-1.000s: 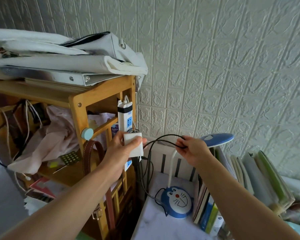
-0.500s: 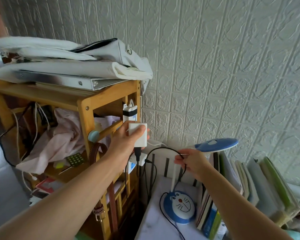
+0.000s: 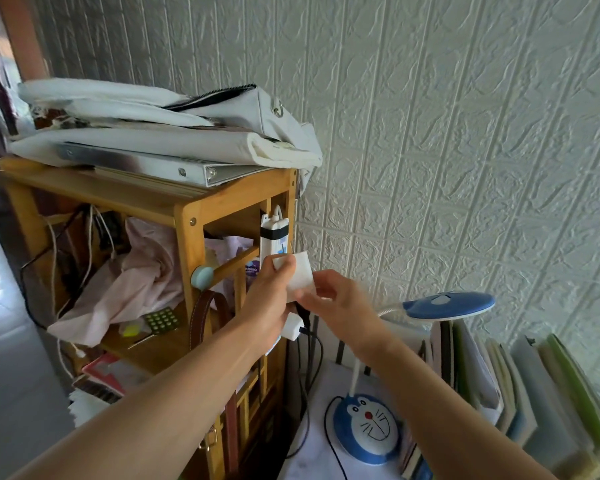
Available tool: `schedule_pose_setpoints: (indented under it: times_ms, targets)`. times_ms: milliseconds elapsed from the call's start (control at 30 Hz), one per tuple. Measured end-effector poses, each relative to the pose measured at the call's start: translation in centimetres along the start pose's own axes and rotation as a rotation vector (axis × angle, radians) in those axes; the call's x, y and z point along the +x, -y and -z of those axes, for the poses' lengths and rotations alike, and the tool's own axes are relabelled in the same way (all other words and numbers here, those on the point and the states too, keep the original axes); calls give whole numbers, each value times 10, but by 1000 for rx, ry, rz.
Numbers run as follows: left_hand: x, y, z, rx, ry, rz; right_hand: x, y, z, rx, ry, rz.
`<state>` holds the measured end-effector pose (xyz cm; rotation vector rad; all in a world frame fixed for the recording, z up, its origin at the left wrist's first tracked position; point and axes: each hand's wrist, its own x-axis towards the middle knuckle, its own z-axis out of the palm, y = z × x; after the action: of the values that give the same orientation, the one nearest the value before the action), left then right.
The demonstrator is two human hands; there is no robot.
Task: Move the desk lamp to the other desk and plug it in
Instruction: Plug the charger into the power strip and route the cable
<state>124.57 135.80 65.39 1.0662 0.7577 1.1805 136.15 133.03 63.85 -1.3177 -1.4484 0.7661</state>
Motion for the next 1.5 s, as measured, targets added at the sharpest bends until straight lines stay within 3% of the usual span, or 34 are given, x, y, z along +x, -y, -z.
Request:
schedule_pose_setpoints:
  times_ms: [133,300,500,733,1500]
  targets:
    - [7,4,1,27,-31,13,10,-4,-11,-3,-133,-39]
    - [21,8,14,350,-185,5,32,-11,-8,-49,-184,-73]
    - [28,12,28,409,-251,-58,61,-10,9,-442,-252,1]
    - [30,15,32,484,-207,-80,71,-13,0,-630,-252,23]
    - [33,14,36,511,-198,-94,78,-12,-10,-628,-194,15]
